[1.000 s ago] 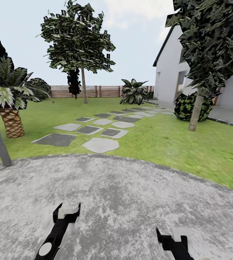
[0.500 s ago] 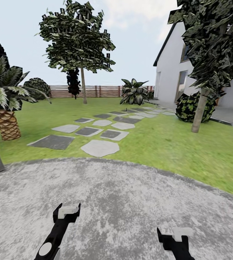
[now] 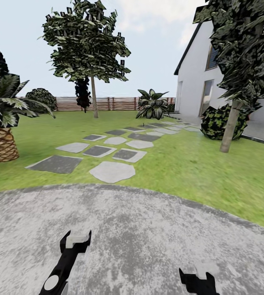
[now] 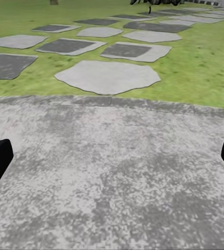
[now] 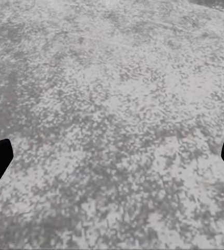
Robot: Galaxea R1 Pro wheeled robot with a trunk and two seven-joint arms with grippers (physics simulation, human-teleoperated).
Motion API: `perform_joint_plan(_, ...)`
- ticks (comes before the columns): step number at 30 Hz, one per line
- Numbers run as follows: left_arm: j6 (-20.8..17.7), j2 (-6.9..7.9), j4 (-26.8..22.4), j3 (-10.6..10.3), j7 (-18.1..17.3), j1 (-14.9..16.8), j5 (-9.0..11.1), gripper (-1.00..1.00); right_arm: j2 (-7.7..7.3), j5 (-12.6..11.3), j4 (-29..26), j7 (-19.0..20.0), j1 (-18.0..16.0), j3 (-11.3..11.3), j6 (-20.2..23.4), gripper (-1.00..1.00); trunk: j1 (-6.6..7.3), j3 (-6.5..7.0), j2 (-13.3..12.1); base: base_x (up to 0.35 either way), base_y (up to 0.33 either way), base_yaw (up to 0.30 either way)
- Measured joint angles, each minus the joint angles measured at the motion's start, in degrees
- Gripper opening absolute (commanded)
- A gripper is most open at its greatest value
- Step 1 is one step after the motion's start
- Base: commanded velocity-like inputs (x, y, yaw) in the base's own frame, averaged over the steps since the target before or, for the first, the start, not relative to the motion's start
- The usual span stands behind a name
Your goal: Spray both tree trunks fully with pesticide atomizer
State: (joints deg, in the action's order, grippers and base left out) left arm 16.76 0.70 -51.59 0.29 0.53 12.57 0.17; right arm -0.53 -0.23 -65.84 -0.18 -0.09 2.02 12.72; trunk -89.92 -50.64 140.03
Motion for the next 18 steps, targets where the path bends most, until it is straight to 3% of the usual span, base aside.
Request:
perform_joint_plan(7,0.01,0.00,0.00,0.05,0.00,0.00,-0.01,1.00,0.06,0.01,0.01,0.17,0.00,-0.16,0.02,1.00,0.00,0.00,0.00,0.335,0.000,-0.036)
perform_joint_plan(18,0.02,0.00,-0.03,-0.01,0.00,0.00,-0.08,1.00,0.04,0.15,0.04,0.26,0.00,-0.14,0.02,1.00,0.00,0.00,0.00,0.335,0.000,-0.278)
